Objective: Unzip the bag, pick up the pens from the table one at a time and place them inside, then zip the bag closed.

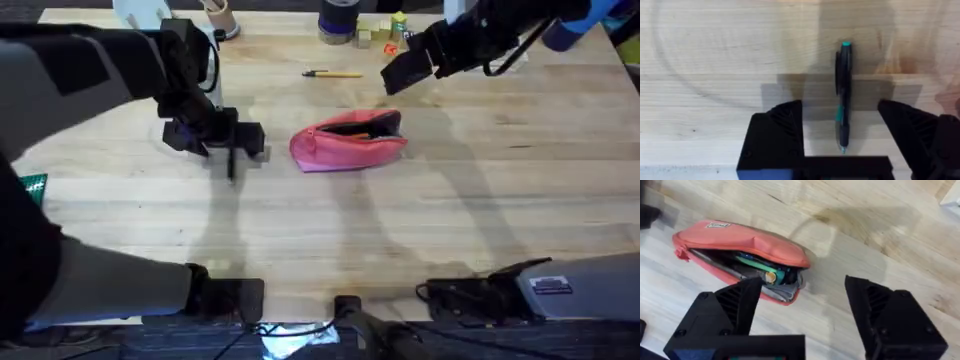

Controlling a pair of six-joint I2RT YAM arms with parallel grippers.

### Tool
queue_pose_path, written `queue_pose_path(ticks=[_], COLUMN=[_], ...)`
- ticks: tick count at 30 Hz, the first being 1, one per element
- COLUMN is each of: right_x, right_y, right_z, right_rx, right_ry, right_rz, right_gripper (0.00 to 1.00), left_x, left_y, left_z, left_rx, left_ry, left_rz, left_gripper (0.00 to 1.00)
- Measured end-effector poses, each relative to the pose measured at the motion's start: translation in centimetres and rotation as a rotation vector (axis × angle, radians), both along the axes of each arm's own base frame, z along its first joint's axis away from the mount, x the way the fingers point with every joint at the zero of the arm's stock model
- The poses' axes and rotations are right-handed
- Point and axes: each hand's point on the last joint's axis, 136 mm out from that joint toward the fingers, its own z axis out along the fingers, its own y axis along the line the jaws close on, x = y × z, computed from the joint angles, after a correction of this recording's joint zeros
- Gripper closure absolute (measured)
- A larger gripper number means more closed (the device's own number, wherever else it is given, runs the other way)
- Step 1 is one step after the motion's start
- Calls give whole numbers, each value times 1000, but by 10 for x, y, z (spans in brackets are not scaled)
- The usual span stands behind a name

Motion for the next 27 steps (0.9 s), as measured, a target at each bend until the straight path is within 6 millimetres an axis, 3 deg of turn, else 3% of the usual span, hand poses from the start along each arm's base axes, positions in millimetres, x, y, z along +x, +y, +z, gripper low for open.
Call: queue_pose_path(ticks=[4, 8, 17, 27], right_x=[0, 0, 0, 0], right_y=[0, 0, 0, 0], right_z=[0, 0, 0, 0], right_rx=[0, 0, 0, 5], right_ry=[-1, 0, 0, 2], right_rz=[0, 0, 0, -13], right_gripper=[6, 5, 5, 5], left_x=[1, 2, 5, 8], left_y=[0, 0, -3, -4], left_z=[-1, 0, 1, 2], left_rx=[0, 0, -22, -25], left_ry=[12, 13, 0, 16], left_rz=[4, 10, 27, 27], left_gripper=[90, 218, 925, 957])
